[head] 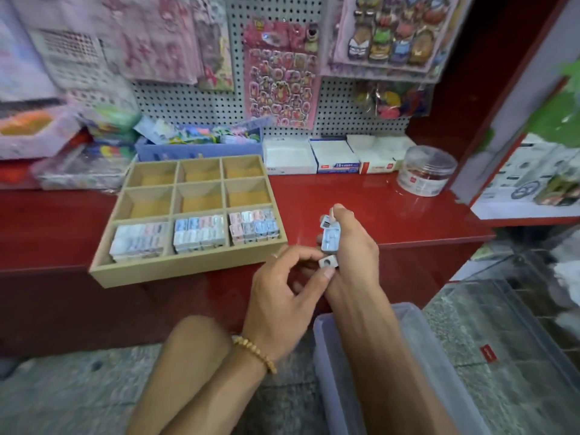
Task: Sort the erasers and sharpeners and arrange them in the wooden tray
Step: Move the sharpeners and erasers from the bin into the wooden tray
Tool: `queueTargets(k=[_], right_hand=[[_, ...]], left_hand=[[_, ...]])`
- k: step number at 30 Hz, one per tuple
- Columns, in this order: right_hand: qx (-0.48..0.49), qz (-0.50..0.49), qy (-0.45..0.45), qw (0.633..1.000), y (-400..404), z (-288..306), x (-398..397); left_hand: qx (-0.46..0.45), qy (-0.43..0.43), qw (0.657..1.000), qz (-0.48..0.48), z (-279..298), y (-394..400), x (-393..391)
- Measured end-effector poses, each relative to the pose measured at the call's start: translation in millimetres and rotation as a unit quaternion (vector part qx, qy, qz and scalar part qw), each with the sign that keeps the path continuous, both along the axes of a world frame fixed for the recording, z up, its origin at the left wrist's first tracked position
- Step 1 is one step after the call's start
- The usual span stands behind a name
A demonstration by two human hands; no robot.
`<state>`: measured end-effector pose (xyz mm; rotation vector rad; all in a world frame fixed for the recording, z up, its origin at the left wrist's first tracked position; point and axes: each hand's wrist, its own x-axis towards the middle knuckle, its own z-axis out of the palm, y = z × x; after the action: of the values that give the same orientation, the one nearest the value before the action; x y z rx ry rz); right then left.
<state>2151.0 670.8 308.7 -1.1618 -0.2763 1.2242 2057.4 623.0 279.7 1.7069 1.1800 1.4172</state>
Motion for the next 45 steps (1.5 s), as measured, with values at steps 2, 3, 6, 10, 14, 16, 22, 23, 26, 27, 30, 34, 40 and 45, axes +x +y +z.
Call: queueTargets(k=[2,3,6,10,14,16,22,23,26,27,30,34,40,45], right_hand=[[0.006,0.015,0.005,1.0,-1.7,4.9,-14.5],[0.007,0.015,0.007,1.0,-2.0,7.5,-21.4],[0.016,-0.01,0.007,1.0,2.1,14.8,-35.6],[0.027,0.009,0.013,1.0,14.8,22.2,-59.2],[0.024,0.055,-0.008,0.998,28.4,19.1,-83.4],[0.017,0.06,-0.012,0.998,35.8,15.4,-92.4],[0.007,0.064,-0.029,0.998,57.4,2.1,-102.9],[0.003,0.065,-0.035,0.997,60.3,0.2,-102.0],[-0.003,0.062,-0.047,0.997,70.4,-4.2,-96.9],[-0.005,0.061,-0.049,0.997,73.8,-4.3,-94.7],[-0.002,0.061,-0.049,0.997,85.5,-3.5,-87.6],[0.014,0.072,-0.06,0.995,102.3,-5.7,-75.7],[0.035,0.077,-0.038,0.996,117.0,-11.4,-60.6],[0.035,0.061,-0.063,0.996,125.0,-14.7,-42.3]], left_hand=[[0.015,0.012,1.0,0.005,5.9,-1.8,-14.7],[0.011,0.01,1.0,0.002,8.2,-2.4,-22.0],[-0.023,-0.019,0.999,-0.013,12.2,-2.6,-41.4],[-0.043,-0.069,0.997,-0.003,17.7,7.3,-69.8],[-0.057,-0.054,0.996,0.051,14.9,25.0,-99.8],[-0.068,-0.046,0.994,0.072,12.2,33.7,-113.1],[-0.076,0.015,0.993,0.086,-2.1,63.4,-143.0],[-0.078,0.025,0.992,0.091,-4.2,68.5,-146.1],[-0.084,0.023,0.99,0.108,-6.9,87.3,-151.8],[-0.087,0.02,0.99,0.11,-6.6,95.0,-152.7],[-0.09,0.034,0.99,0.102,-3.3,120.3,-153.4],[-0.088,0.092,0.989,0.072,5.4,152.6,-154.5],[-0.1,0.34,0.935,-0.024,18.7,176.6,-139.2],[-0.056,0.445,0.893,-0.022,17.7,189.1,-103.2]])
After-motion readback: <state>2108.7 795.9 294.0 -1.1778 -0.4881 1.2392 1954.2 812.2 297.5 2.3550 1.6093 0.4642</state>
